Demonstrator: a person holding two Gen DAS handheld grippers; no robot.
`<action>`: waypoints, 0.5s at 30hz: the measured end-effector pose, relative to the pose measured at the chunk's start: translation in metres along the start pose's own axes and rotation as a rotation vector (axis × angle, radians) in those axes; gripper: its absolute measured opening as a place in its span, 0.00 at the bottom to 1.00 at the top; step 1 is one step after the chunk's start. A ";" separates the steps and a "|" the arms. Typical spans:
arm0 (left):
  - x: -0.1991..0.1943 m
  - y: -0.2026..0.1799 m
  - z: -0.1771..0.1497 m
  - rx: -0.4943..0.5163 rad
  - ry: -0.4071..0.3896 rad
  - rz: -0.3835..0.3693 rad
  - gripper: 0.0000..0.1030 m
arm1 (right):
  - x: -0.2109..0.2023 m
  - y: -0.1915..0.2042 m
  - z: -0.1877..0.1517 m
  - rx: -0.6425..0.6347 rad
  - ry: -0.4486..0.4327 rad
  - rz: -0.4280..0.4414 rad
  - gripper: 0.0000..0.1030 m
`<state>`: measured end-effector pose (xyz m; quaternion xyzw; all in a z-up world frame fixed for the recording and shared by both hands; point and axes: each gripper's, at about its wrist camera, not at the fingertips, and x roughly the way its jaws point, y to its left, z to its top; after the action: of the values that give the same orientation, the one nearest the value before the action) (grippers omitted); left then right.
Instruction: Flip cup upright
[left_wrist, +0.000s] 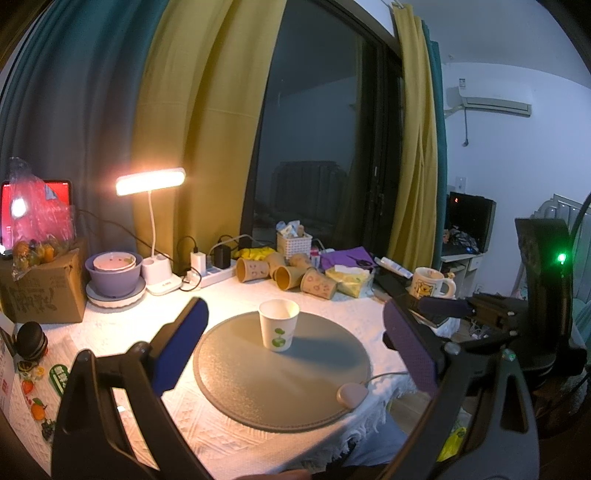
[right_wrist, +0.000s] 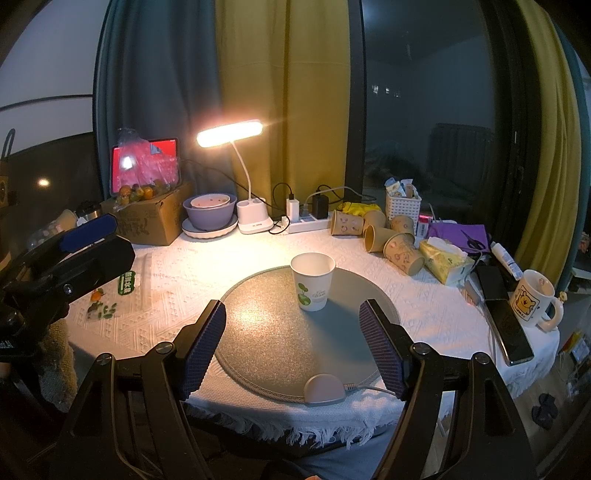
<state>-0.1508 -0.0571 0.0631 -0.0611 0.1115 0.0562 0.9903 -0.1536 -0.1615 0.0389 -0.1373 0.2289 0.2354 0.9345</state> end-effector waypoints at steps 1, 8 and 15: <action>0.000 0.000 0.000 0.000 -0.001 0.000 0.94 | 0.000 0.000 -0.001 0.000 0.001 0.000 0.75; 0.000 -0.001 0.000 -0.001 0.002 0.000 0.94 | 0.001 0.004 -0.002 -0.001 0.005 0.001 0.75; 0.000 -0.001 0.000 -0.003 0.004 0.000 0.94 | 0.002 0.004 -0.002 0.000 0.006 0.000 0.75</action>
<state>-0.1505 -0.0584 0.0633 -0.0628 0.1133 0.0562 0.9900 -0.1549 -0.1581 0.0359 -0.1380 0.2317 0.2351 0.9338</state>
